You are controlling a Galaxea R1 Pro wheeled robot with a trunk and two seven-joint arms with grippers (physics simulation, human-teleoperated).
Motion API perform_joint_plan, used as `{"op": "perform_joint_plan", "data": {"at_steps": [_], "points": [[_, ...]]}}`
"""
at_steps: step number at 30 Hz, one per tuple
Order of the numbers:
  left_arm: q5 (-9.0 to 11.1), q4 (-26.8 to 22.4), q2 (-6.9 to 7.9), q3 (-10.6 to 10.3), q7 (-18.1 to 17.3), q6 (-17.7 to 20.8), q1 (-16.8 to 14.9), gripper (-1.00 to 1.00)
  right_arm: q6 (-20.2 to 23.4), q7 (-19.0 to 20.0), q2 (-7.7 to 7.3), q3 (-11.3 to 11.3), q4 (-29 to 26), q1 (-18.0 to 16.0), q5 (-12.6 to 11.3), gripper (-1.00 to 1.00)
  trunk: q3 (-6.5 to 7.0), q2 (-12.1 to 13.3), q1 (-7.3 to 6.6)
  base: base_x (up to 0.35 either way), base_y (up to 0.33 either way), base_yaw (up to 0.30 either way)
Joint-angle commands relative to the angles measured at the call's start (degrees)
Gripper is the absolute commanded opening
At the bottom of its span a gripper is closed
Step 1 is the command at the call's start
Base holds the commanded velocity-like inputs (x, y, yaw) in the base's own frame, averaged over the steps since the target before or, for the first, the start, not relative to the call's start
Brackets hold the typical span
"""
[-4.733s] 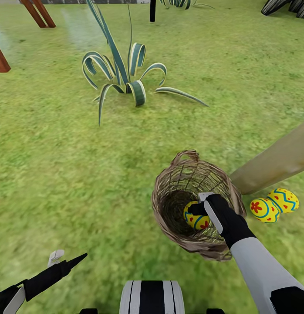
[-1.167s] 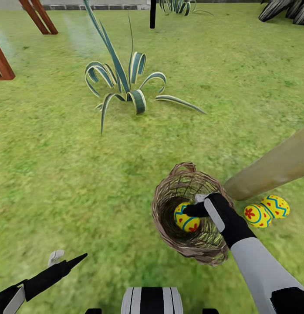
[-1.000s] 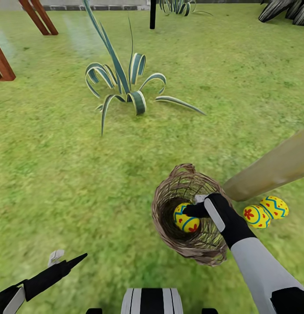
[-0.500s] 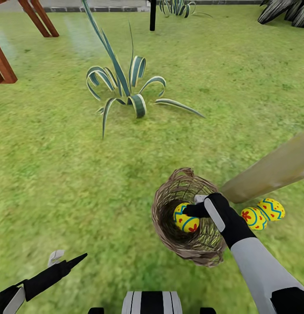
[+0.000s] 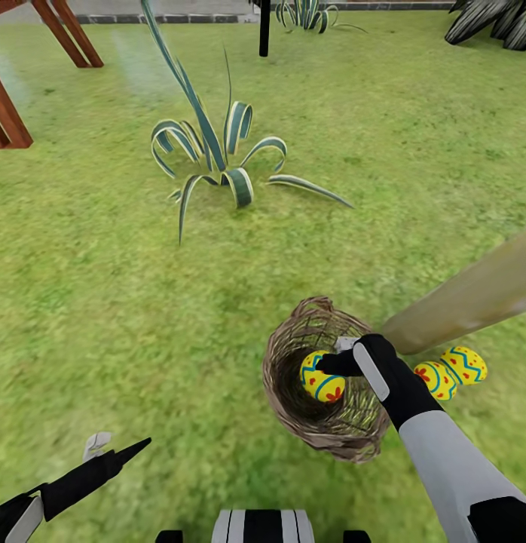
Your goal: Take the three Easter eggs out of the wicker basket on the lawn in the garden, then place them on the lawn next to a single tree (choose any tree) so that all three eggs are next to the same tree and none are left in the basket.
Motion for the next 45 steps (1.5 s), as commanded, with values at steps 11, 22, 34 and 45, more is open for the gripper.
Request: {"op": "perform_joint_plan", "data": {"at_steps": [11,22,34,45], "points": [[0.2,0.0,0.00,0.1,-0.2,0.6,0.0,1.00,1.5,-0.6,-0.19,0.2,-4.5,0.0,-0.6,-1.00,1.95,4.4,-2.43,0.000,0.000,0.000],[0.2,0.0,0.00,0.1,-0.2,0.6,0.0,1.00,1.5,-0.5,-4.83,0.2,-13.9,0.5,-6.7,-1.00,3.92,8.8,-4.84,0.000,0.000,0.000],[0.2,0.0,0.00,0.1,-0.2,0.6,0.0,1.00,1.5,-0.5,-12.58,0.3,-25.4,9.8,-25.7,-1.00,6.08,13.6,-7.48,0.000,0.000,0.000],[0.2,0.0,-0.09,0.0,-0.2,0.6,0.0,1.00,1.5,15.7,-34.27,0.3,-27.4,20.9,-57.8,-1.00,8.05,18.1,-9.89,0.000,0.000,0.000]]}}
